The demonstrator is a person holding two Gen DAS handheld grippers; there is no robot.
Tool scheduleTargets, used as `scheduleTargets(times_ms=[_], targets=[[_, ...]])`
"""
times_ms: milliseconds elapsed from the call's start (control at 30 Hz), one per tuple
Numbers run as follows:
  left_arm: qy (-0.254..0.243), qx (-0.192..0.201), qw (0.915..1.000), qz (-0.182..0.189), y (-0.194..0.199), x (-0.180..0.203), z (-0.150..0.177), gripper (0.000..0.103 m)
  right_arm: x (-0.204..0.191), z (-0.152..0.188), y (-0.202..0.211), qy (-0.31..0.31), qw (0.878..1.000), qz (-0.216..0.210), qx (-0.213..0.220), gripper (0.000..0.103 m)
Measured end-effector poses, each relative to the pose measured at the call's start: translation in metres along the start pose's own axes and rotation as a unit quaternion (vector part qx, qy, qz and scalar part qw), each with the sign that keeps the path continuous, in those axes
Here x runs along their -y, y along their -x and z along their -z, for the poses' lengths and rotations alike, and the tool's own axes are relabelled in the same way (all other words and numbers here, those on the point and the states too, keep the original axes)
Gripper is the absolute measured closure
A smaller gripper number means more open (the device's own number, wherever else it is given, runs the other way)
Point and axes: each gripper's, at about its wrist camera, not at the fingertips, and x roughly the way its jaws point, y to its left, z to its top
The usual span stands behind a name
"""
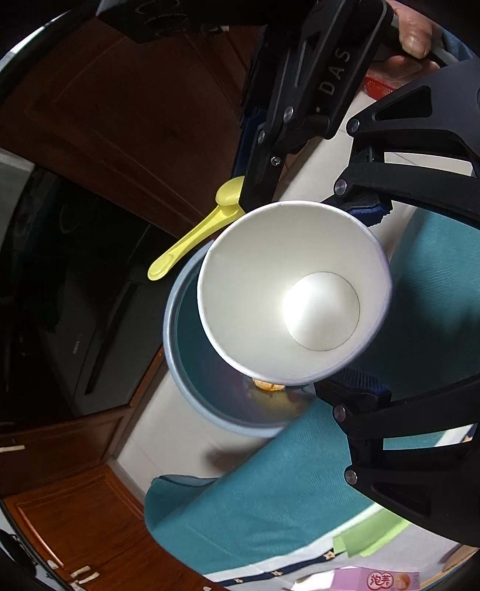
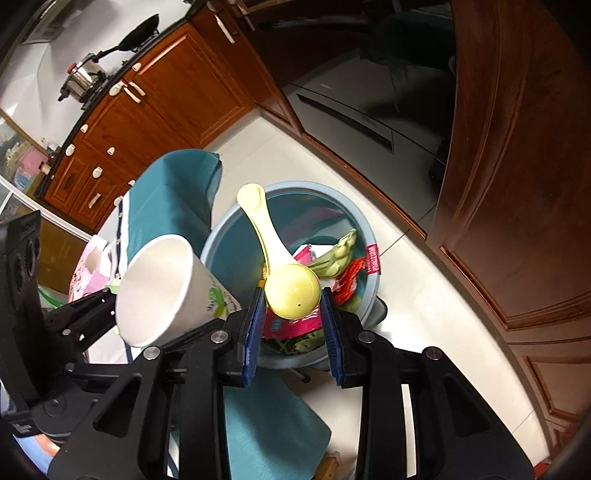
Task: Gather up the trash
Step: 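Lift the paper cup and yellow spoon and carry both over the teal bin, then open both tools to drop the cup and spoon into the bin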
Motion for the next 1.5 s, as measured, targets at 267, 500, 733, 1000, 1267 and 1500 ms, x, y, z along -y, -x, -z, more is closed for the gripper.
scheduleTargets(times_ms=[267,500,733,1000,1267,1500], targets=[[-0.009,-0.015,0.9998,-0.004,-0.031,-0.002,-0.016,0.04,0.013,-0.014,-0.019,-0.002,1.0,0.007,-0.012,0.074],[-0.008,-0.019,0.9998,-0.005,-0.037,-0.008,-0.015,0.04,0.012,-0.018,-0.029,-0.002,1.0,0.009,-0.019,0.074],[-0.003,-0.019,0.9998,-0.001,-0.039,-0.011,-0.014,0.04,0.011,-0.022,-0.031,0.001,1.0,0.012,-0.018,0.073],[-0.006,-0.023,0.9995,-0.021,-0.039,-0.013,-0.014,0.026,0.005,-0.026,-0.025,-0.006,1.0,0.01,-0.003,0.022],[-0.005,-0.025,0.9992,-0.031,-0.033,-0.014,-0.011,0.026,0.002,-0.023,-0.021,-0.018,1.0,0.012,-0.013,0.018],[-0.001,-0.011,0.9997,-0.022,-0.017,-0.014,-0.007,0.026,-0.003,-0.018,-0.011,-0.019,1.0,0.02,-0.014,0.018]])
